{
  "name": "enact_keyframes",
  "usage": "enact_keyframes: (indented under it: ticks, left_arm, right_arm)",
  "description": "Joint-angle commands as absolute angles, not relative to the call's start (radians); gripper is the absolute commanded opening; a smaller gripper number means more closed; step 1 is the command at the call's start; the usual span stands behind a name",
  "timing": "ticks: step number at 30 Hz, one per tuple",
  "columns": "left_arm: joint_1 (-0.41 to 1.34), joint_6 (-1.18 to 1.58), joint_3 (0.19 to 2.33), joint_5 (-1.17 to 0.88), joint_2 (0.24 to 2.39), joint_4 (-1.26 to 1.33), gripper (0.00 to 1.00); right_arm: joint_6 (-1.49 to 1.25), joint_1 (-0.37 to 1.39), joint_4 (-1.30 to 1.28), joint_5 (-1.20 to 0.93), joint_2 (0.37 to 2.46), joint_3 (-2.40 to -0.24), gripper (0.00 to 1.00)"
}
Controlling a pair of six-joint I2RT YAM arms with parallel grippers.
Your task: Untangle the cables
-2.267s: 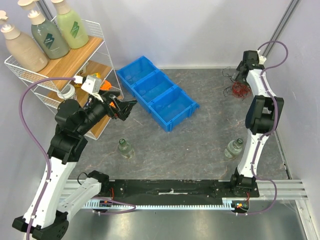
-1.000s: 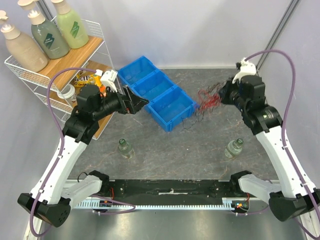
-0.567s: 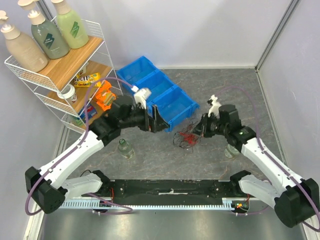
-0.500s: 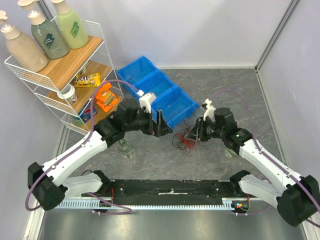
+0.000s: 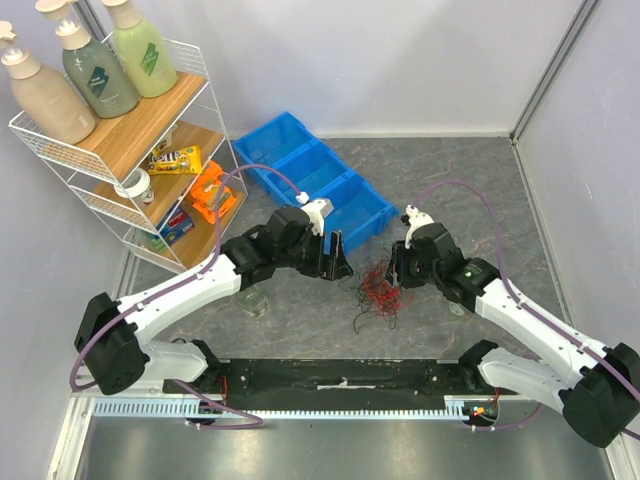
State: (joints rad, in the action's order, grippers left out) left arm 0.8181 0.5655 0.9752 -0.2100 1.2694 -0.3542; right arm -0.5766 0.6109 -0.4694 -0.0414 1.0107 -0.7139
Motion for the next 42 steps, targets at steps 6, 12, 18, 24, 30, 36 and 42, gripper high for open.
enact_keyframes:
  ticks: [6, 12, 18, 24, 30, 36, 42]
  left_arm:
    - [0.854, 0.624, 0.943, -0.179, 1.38, -0.249, 0.79]
    - [0.935, 0.638, 0.975, -0.201, 1.457, -0.196, 0.76]
    - [1.005, 0.624, 1.038, -0.127, 1.548, -0.199, 0.72]
    - [1.02, 0.574, 1.104, -0.104, 1.609, -0.21, 0.67]
    - [1.029, 0.534, 1.152, -0.126, 1.677, -0.201, 0.64]
    - [1.037, 0.532, 1.167, -0.169, 1.733, -0.175, 0.6]
    - [1.046, 0.526, 1.19, -0.189, 1.802, -0.175, 0.5]
  right_arm:
    - [-0.598, 0.612, -0.408, -0.068, 0.986, -0.629, 0.41]
    - [-0.598, 0.614, -0.417, -0.075, 0.973, -0.623, 0.41]
    - [-0.6, 0.611, -0.541, 0.122, 0.905, -0.663, 0.4]
    - [-0.581, 0.611, -0.542, 0.069, 0.861, -0.649, 0.39]
    - [-0.643, 0.612, -0.393, -0.074, 0.868, -0.554, 0.36]
    - [-0.658, 0.612, -0.331, -0.071, 0.885, -0.505, 0.36]
    - [-0.663, 0.611, -0.331, -0.055, 0.874, -0.492, 0.37]
